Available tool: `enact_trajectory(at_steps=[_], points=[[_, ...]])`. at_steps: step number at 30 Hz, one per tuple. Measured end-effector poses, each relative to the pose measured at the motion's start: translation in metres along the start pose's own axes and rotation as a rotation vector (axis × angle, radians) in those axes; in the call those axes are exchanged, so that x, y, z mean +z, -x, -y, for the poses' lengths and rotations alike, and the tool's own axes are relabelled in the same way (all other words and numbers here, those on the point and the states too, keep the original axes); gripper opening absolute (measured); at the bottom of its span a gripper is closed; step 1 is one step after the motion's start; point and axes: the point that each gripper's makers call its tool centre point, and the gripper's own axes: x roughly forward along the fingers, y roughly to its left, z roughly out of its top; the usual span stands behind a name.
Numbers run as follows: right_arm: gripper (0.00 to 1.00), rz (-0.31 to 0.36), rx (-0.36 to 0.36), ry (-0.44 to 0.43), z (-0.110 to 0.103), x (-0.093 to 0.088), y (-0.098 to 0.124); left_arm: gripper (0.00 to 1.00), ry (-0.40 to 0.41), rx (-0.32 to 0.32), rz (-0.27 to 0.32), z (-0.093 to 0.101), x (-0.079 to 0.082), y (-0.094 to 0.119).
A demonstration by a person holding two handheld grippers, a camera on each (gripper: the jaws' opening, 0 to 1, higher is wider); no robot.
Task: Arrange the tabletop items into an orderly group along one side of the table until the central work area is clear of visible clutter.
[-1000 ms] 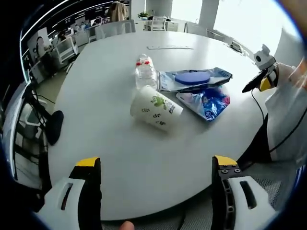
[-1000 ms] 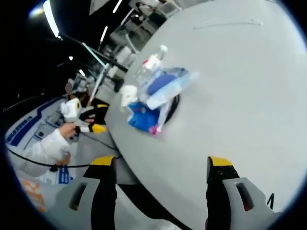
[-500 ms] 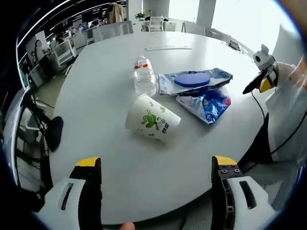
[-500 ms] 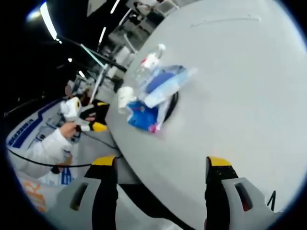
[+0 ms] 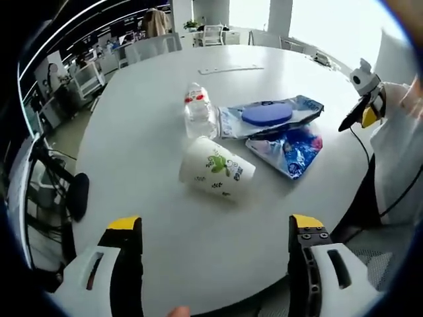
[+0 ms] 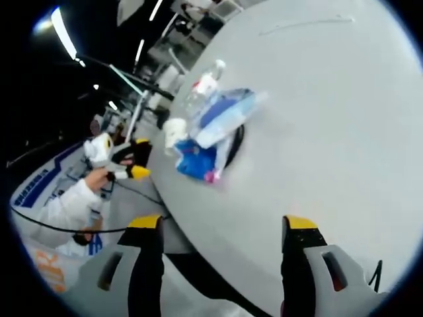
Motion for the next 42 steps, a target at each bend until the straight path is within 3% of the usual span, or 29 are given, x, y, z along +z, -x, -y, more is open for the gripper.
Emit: enact_trajectory(at_steps=[15, 26, 31, 37, 42], points=[[0.69, 0.014, 0.006, -0.021, 0.003, 0.000, 0.005, 0.90, -0.094, -0.017, 0.006, 0.006, 0.024, -0.021], [0.66, 0.017, 0.025, -0.050, 0.001, -0.001, 0.005, 0.87, -0.136, -0.030, 0.003, -0.007, 0.033, -0.043], [0.65, 0.024, 0.027, -0.055, 0.002, 0.001, 0.007, 0.86, -0.188, -0.056, -0.044, -0.001, 0.032, -0.052], [0.64, 0.039, 0.026, -0.079, 0.005, 0.003, 0.009, 0.78, -0.199, -0.061, -0.047, 0.003, 0.036, -0.053], [0.63, 0.035, 0.024, -0.090, 0.007, 0.002, 0.008, 0.65, -0.173, -0.047, -0.057, 0.000, 0.034, -0.054]])
